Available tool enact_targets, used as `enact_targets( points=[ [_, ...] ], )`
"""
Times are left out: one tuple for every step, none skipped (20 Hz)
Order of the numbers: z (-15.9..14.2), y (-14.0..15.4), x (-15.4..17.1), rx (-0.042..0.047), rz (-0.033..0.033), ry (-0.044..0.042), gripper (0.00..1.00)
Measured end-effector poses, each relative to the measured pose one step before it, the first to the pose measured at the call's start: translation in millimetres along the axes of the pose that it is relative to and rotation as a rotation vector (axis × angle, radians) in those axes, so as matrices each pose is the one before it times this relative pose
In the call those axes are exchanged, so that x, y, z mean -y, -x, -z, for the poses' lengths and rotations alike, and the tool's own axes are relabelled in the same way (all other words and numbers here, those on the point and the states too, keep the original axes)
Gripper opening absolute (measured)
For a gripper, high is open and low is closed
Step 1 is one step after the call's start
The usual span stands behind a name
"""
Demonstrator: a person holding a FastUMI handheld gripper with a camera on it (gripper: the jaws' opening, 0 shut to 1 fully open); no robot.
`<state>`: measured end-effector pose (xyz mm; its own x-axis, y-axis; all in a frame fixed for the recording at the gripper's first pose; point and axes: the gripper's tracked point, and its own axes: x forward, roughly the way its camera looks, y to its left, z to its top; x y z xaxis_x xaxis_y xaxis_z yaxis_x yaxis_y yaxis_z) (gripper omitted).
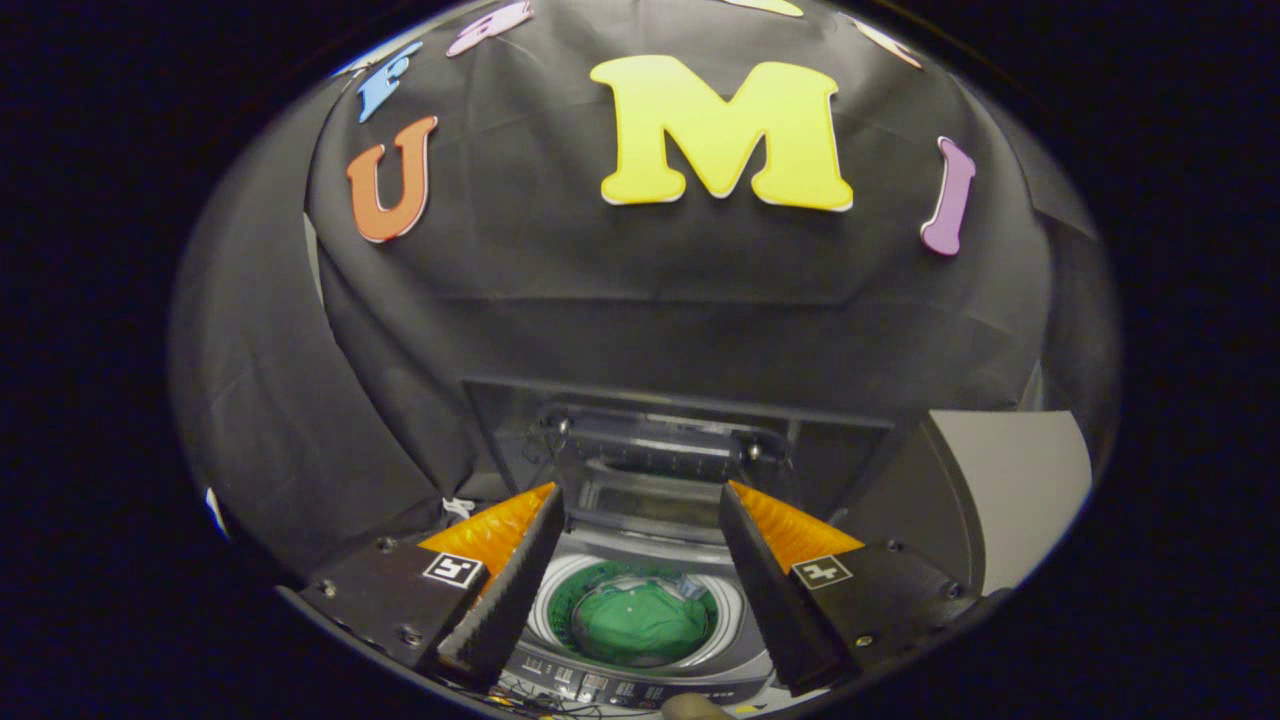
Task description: Put the clothes into the washing machine and then close the washing machine lid.
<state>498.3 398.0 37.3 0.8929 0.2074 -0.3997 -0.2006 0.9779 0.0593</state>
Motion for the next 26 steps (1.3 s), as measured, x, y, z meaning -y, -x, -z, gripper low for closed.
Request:
enact_targets(
  points=[
    [-10.68, -2.03, 1.37, 0.01580, 0.01087, -0.00213, 0.97],
    [-10.45, -3.35, 1.57, 0.01398, 0.01029, -0.00210, 0.98],
    [-10.05, -3.14, 1.16, 0.00900, 0.00927, -0.00549, 0.97],
    [-9.54, -2.49, 2.03, 0.00000, 0.01260, -0.01011, 0.97],
    [-9.49, -4.72, -0.36, -0.00144, 0.00484, -0.01031, 0.97],
    [-7.01, -5.18, -1.19, 0.00401, 0.00256, -0.01176, 0.97],
    [-6.85, -6.18, 0.94, -0.00204, 0.01023, -0.00534, 0.97],
    [-2.99, -6.96, 2.51, -0.00698, 0.02221, 0.00044, 0.97],
    [-3.44, -6.59, 1.83, -0.01401, 0.02557, 0.00156, 0.97],
    [-2.74, -8.62, -1.42, -0.01561, 0.00719, -0.00301, 0.97],
    [-1.24, -7.86, -4.09, -0.01184, -0.00397, -0.00528, 0.97],
    [1.44, -7.05, 1.29, -0.02343, 0.01594, -0.00156, 0.97],
    [-0.09, -8.32, 1.71, -0.01801, 0.02297, 0.00246, 0.97],
    [2.56, -7.81, -1.12, -0.01982, 0.01570, -0.00285, 0.97],
    [4.47, -5.33, -2.38, -0.02864, 0.00087, -0.00735, 0.97],
    [3.59, -8.01, -1.45, -0.02387, -0.00013, -0.00896, 0.97],
    [2.90, -4.98, -0.17, -0.01440, 0.00412, -0.00746, 0.97],
    [0.90, -4.05, -0.04, -0.00645, 0.00555, -0.00495, 0.98],
    [1.03, -2.81, 1.94, -0.00547, 0.01165, -0.00476, 0.97],
    [1.34, -1.06, -1.09, -0.00251, -0.00149, -0.01023, 0.97],
    [0.45, -1.00, 0.73, 0.00268, 0.00138, -0.00803, 0.98],
    [0.57, 0.43, 0.91, 0.00179, 0.00076, -0.00367, 0.98],
    [1.12, 0.95, 0.05, 0.00273, 0.00178, 0.00124, 0.98],
    [1.21, 1.01, -0.78, 0.00671, 0.00174, 0.00625, 0.98],
    [0.20, 2.02, -0.08, 0.01304, 0.00145, 0.00459, 0.98],
    [1.10, 1.76, -0.49, 0.01730, -0.00031, 0.00376, 0.98]
  ],
)
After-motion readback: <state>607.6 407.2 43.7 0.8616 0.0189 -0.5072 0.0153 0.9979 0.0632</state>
